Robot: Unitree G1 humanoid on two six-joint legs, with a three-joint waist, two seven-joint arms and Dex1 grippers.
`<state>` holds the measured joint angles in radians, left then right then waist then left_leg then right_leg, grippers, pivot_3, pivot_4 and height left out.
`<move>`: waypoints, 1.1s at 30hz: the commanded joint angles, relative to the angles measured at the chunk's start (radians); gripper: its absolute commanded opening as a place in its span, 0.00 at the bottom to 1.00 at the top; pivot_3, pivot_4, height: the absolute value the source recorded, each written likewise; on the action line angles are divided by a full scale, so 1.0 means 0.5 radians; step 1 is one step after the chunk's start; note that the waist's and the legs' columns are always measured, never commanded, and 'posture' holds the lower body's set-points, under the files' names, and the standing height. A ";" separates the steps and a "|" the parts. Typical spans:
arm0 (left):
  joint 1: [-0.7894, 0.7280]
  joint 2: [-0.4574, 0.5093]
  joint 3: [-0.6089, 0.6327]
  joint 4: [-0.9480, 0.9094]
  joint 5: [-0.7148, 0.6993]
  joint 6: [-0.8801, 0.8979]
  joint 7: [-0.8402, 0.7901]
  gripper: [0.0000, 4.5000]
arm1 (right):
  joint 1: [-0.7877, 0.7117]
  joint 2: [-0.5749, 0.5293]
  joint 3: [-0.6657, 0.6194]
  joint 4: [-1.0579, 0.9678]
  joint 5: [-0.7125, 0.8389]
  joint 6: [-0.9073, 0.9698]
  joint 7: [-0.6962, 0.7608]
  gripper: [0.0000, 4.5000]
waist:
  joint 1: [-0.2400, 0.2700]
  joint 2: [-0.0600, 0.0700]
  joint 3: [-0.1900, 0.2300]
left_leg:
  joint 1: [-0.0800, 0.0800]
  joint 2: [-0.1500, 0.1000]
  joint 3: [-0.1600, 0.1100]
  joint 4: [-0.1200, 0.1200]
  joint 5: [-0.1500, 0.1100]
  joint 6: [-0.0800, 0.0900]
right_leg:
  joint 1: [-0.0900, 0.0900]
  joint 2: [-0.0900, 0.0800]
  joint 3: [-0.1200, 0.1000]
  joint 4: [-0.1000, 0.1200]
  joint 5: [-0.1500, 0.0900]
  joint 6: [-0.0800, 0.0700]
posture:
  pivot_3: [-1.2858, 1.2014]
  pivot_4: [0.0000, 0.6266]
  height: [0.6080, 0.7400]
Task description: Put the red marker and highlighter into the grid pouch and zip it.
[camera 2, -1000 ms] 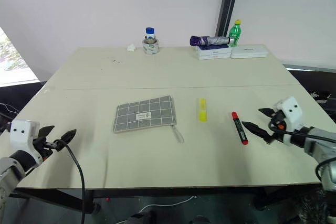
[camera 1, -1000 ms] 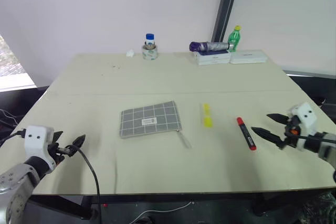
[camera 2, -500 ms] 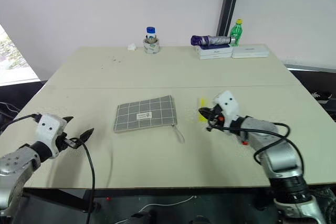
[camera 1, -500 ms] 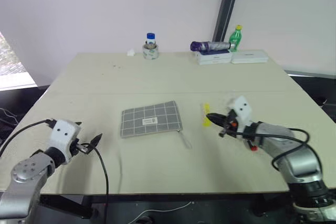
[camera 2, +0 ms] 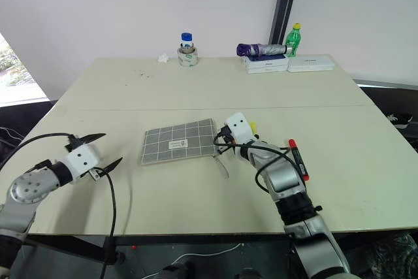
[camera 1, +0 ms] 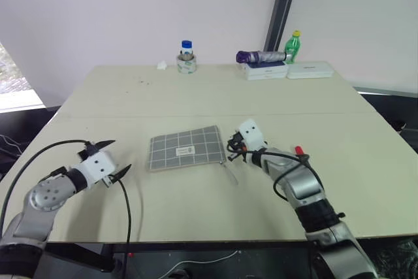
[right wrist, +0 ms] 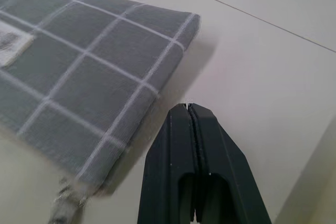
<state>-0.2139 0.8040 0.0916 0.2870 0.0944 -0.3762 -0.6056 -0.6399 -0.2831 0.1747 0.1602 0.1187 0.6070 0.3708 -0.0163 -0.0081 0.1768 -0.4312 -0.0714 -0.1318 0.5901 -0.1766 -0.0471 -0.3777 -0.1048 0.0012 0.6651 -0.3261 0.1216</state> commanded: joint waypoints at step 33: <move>-0.713 -0.056 -0.610 1.132 0.554 -1.301 0.252 1.00 | -0.250 0.220 0.109 0.403 -0.257 -0.188 0.157 0.01 | -0.010 0.001 -0.001 | 0.010 -0.002 -0.002 0.002 0.003 -0.003 | 0.008 0.006 0.000 0.013 0.000 0.000 | 0.52 0.24 1.00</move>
<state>-0.5691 0.7808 -0.1848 0.8466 0.3601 -1.0028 -0.4706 -0.7385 -0.1820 0.2280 0.3753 -0.0068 0.5357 0.4419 -0.0214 -0.0078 0.1764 -0.4262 -0.0723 -0.1326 0.5912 -0.1751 -0.0488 -0.3736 -0.1015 0.0012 0.6716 -0.3260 0.1217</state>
